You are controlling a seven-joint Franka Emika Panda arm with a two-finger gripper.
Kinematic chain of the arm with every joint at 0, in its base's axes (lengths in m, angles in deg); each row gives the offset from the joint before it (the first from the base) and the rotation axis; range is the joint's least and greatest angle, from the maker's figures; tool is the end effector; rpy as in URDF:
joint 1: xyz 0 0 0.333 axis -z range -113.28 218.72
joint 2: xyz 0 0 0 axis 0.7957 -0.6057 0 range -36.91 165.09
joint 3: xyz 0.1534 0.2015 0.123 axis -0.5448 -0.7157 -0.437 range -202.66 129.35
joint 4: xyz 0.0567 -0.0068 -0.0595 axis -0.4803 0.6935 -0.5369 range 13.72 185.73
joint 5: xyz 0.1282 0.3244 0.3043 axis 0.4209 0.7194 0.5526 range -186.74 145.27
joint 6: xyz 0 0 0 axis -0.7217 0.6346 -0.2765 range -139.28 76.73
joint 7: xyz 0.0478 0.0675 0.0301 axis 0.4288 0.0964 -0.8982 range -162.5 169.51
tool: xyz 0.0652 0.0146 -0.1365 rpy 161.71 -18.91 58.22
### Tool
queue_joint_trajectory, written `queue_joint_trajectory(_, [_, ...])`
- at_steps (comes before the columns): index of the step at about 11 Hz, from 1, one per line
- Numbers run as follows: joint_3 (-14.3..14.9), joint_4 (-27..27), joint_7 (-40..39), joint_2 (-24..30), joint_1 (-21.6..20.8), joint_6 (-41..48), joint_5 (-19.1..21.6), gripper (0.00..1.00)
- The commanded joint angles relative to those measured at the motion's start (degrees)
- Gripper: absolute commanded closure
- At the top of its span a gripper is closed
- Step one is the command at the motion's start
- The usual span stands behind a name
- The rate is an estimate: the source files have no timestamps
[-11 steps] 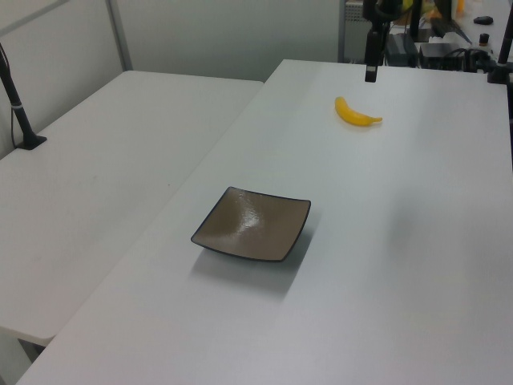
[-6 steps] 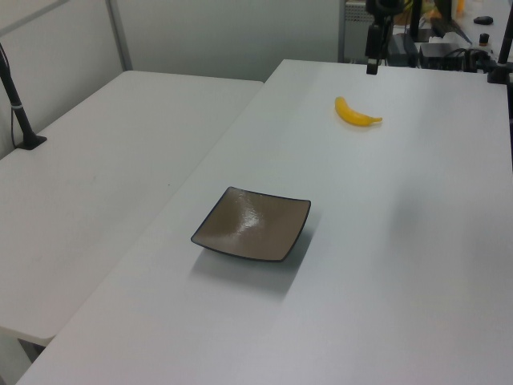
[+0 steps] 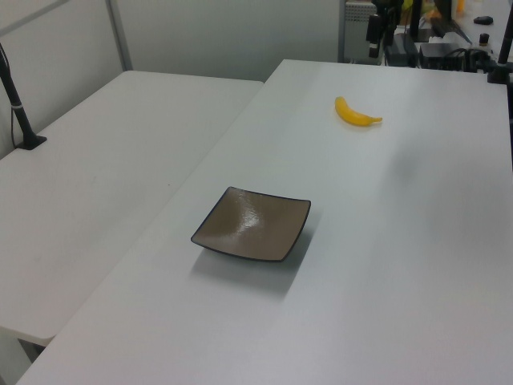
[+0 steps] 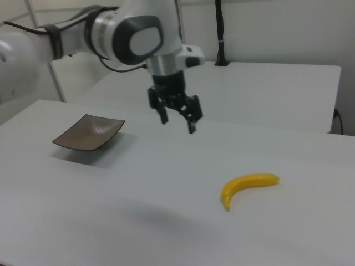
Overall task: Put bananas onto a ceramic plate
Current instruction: 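Move the open gripper over the yellow banana and lower it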
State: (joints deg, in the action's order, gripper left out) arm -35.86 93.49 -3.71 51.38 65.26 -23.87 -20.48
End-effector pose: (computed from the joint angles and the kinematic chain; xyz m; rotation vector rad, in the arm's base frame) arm 0.6819 -0.1603 0.4732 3.1277 -0.1673 0.0844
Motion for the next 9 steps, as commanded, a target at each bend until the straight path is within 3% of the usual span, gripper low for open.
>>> queue_joint_trajectory(1, [-0.1, -9.7, 0.0, -8.9, 4.4, -1.3, 0.4, 0.00])
queue_joint_trajectory(4, [0.7, -13.4, 5.7, -15.8, 5.3, -8.3, 0.1, 0.00])
queue_joint_trajectory(9, [1.2, -13.7, 9.8, -22.3, 6.0, -17.4, 0.1, 0.00])
